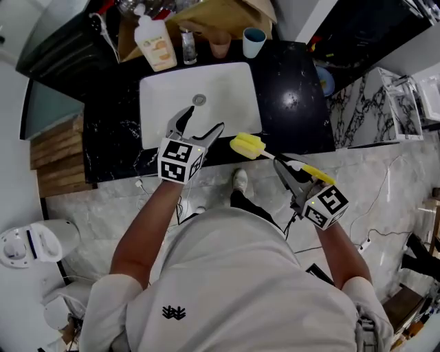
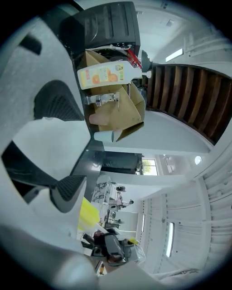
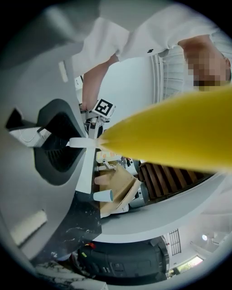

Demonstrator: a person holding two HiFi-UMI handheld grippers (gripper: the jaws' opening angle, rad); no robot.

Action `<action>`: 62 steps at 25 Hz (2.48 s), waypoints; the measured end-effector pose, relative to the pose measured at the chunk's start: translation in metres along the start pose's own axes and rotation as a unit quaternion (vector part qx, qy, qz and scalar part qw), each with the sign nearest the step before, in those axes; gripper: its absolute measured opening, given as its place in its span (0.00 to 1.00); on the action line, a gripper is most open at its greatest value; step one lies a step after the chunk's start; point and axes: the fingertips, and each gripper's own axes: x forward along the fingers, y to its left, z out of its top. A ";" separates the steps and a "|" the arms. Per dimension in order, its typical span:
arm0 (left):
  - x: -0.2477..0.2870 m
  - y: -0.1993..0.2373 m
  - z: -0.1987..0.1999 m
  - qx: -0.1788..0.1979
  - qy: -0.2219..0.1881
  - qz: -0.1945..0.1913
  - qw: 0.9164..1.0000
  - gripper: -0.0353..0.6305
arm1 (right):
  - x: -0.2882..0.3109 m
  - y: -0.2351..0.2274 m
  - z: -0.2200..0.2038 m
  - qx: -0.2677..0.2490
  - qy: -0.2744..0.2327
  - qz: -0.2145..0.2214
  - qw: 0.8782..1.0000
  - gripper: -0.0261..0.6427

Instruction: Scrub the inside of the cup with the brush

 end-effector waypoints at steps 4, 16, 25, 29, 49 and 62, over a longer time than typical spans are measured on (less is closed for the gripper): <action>0.057 0.018 0.009 -0.012 0.005 0.034 0.999 0.63 | 0.002 -0.047 0.005 0.002 0.011 0.021 1.000 0.11; 0.176 0.089 0.020 -0.036 0.021 0.123 0.992 0.63 | 0.005 -0.120 0.004 0.009 0.041 0.040 0.998 0.11; 0.244 0.132 0.026 -0.055 0.017 0.152 0.987 0.64 | -0.003 -0.144 -0.003 0.020 0.065 0.018 0.997 0.11; 0.265 0.152 0.027 -0.054 0.012 0.176 0.983 0.65 | -0.005 -0.155 -0.001 0.024 0.068 0.008 0.997 0.11; 0.292 0.179 0.028 -0.043 0.010 0.184 0.982 0.59 | -0.006 -0.173 -0.003 0.022 0.086 -0.011 0.996 0.11; 0.215 0.107 0.028 0.009 0.021 0.099 0.995 0.59 | 0.031 -0.147 0.016 -0.010 0.062 0.030 0.998 0.11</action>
